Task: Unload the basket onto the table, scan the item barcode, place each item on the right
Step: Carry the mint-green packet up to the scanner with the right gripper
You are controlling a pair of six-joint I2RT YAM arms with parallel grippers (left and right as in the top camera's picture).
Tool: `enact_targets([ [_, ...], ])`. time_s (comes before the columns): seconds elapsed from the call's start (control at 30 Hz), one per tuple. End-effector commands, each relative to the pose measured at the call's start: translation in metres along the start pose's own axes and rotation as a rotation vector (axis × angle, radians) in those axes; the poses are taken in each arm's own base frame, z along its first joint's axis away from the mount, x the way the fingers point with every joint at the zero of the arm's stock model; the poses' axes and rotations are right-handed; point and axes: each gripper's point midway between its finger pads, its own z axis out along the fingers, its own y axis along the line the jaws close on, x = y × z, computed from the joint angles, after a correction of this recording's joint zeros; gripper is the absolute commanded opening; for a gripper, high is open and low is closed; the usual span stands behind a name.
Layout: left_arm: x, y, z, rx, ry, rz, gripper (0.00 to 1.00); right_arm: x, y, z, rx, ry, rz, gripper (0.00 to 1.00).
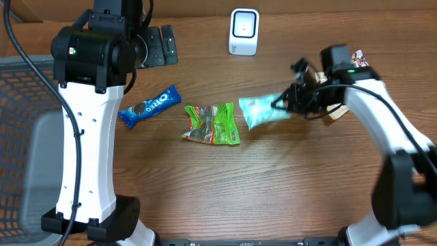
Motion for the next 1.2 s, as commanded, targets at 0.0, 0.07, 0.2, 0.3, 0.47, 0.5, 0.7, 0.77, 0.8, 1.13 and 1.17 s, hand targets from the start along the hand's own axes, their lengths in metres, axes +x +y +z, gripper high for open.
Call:
enact_targets([
  [0.0, -0.001, 0.002, 0.001, -0.012, -0.003, 0.019, 1.0, -0.018, 0.069, -0.055, -0.061, -0.157, -0.194, 0.04],
  [0.07, -0.001, 0.002, 0.001, -0.013, -0.003, 0.019, 1.0, -0.019, 0.085, -0.075, -0.047, -0.213, -0.235, 0.04],
  [0.2, -0.001, 0.002, 0.001, -0.013, -0.003, 0.019, 1.0, -0.018, 0.099, -0.099, 0.006, -0.291, -0.262, 0.04],
  [0.3, -0.001, 0.002, 0.001, -0.013, -0.003, 0.019, 1.0, -0.016, 0.105, -0.11, 0.023, -0.324, -0.283, 0.04],
  [0.47, -0.001, 0.002, 0.001, -0.013, -0.003, 0.019, 1.0, -0.016, 0.11, -0.114, 0.019, -0.34, -0.277, 0.04],
  [0.5, -0.001, 0.002, 0.001, -0.013, -0.003, 0.019, 1.0, -0.017, 0.108, -0.114, 0.027, -0.343, -0.277, 0.04],
  [0.7, -0.001, 0.002, 0.001, -0.013, -0.003, 0.02, 1.0, -0.047, 0.08, -0.117, 0.251, -0.473, -0.207, 0.04],
  [0.77, -0.001, 0.002, 0.001, -0.013, -0.003, 0.019, 1.0, -0.063, 0.07, -0.115, 0.354, -0.539, -0.192, 0.04],
  [0.8, -0.001, 0.002, 0.001, -0.013, -0.003, 0.019, 1.0, -0.071, 0.067, -0.113, 0.404, -0.571, -0.201, 0.04],
  [1.13, -0.001, 0.002, 0.001, -0.012, -0.003, 0.019, 1.0, -0.171, 0.067, -0.061, 0.956, -0.834, -0.668, 0.04],
  [1.17, -0.001, 0.002, 0.001, -0.013, -0.003, 0.019, 1.0, -0.177, 0.065, -0.058, 1.004, -0.836, -0.719, 0.04],
])
